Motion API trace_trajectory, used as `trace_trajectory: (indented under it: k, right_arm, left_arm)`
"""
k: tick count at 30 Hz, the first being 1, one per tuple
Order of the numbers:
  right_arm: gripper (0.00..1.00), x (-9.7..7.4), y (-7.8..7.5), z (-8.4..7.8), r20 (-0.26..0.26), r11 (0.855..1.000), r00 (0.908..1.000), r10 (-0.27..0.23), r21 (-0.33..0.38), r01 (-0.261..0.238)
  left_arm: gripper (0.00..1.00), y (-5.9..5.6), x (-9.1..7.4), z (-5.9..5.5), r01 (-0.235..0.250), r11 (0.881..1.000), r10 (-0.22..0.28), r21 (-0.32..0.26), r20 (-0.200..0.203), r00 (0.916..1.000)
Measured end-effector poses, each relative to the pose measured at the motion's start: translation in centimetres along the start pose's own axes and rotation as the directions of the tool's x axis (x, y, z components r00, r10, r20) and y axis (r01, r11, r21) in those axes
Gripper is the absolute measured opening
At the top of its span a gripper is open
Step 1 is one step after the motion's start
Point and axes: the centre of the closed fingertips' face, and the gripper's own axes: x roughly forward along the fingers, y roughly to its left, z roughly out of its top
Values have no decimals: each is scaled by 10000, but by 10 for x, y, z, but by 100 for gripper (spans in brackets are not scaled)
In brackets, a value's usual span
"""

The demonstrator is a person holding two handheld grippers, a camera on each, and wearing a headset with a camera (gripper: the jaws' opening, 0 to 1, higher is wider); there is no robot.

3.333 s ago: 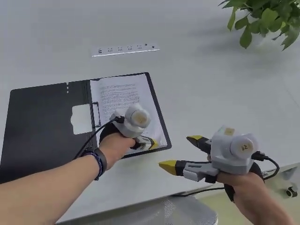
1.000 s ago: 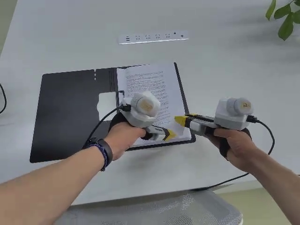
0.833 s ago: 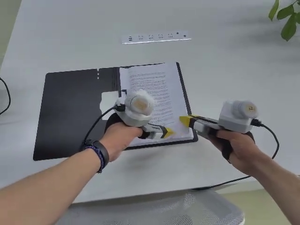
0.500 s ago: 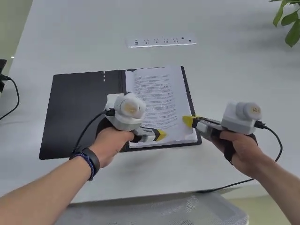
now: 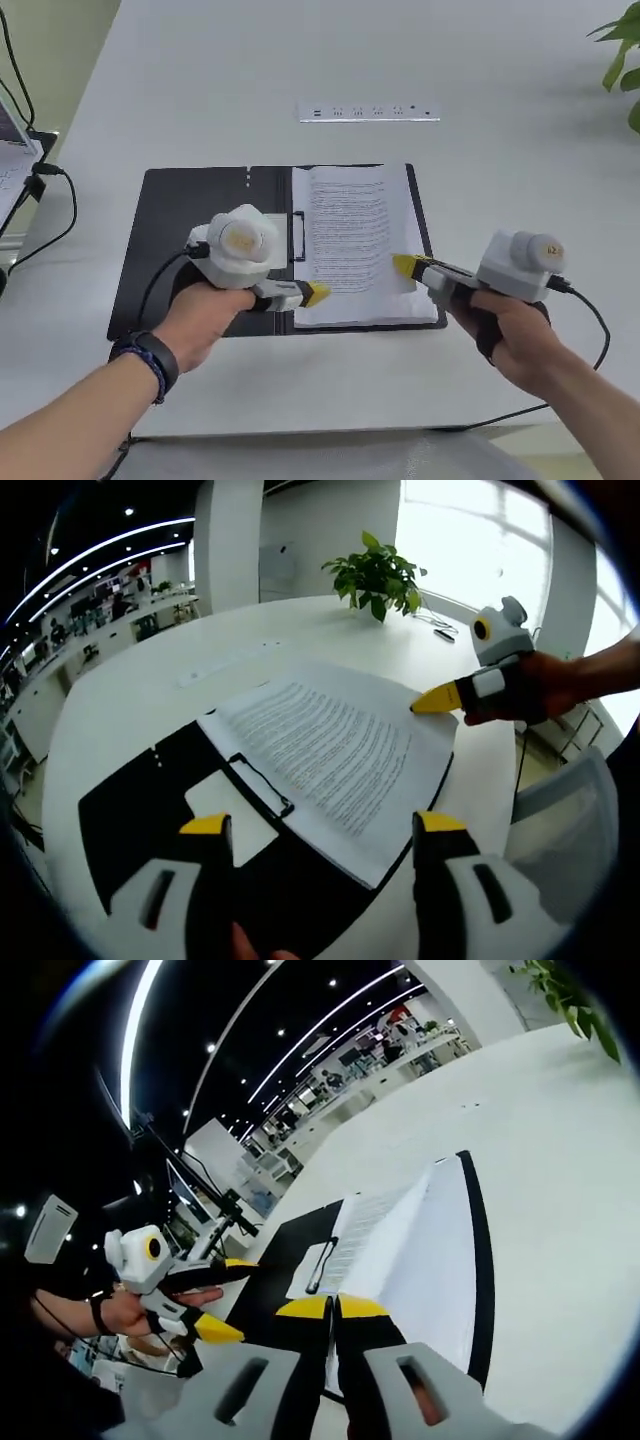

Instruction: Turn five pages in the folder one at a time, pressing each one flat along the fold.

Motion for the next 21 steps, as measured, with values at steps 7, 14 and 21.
trace_trajectory:
  k: [7, 14, 21]
  right_arm:
    - [0, 11, 19, 4, 135, 9998, 9997, 180, -41, -179]
    - [0, 21, 40, 3, 103, 9990, 9991, 417, -173, -416]
    - [0, 31, 48, 2, 88, 9974, 9978, 654, -321, -651]
  left_arm:
    - [73, 22, -28, -10, -549, 9977, 558, -396, 234, 9982]
    - [74, 36, -51, -16, -908, 9932, 945, -731, 488, 9943]
    - [74, 45, -72, -22, -1257, 9884, 1312, -847, 629, 9894]
